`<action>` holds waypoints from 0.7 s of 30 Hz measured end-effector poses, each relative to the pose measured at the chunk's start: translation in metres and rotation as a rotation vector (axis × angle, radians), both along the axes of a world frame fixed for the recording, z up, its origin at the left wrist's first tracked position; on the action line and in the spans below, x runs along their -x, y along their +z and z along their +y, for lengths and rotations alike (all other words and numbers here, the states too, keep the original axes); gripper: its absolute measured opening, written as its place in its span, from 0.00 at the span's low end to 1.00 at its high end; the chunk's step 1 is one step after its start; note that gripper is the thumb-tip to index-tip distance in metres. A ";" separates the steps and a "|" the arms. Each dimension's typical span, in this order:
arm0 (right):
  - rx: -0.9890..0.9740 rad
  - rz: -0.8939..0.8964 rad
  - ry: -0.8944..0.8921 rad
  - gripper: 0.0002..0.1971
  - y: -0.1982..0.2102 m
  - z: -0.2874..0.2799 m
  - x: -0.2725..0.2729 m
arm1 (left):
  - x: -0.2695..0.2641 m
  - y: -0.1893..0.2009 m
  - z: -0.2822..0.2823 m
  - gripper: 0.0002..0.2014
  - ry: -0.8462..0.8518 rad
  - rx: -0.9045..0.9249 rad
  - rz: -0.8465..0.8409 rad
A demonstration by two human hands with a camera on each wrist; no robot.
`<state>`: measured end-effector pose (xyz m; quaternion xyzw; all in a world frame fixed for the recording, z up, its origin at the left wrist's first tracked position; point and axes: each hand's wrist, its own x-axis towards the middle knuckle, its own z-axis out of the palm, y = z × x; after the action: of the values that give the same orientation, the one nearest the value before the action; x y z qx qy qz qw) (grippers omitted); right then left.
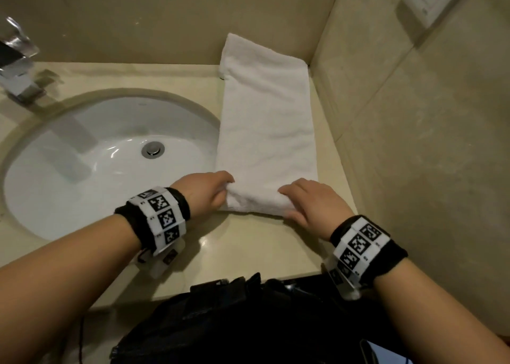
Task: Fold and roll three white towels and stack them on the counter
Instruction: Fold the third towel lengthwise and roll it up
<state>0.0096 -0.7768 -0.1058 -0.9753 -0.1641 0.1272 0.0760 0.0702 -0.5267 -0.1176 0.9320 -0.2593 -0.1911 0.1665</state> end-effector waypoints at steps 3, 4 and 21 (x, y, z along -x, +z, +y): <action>-0.091 0.090 -0.160 0.18 -0.006 -0.006 -0.006 | -0.014 -0.007 0.003 0.13 0.131 0.122 0.109; -0.116 0.149 -0.212 0.18 -0.007 -0.005 -0.012 | -0.018 -0.009 0.002 0.12 0.160 0.143 0.117; 0.021 0.006 0.101 0.16 -0.007 0.005 -0.057 | -0.050 0.000 -0.001 0.26 -0.378 -0.250 -0.240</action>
<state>0.0670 -0.7715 -0.1130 -0.9661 -0.2114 0.1357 0.0595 0.1200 -0.5275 -0.1174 0.8963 -0.4211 -0.1374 -0.0207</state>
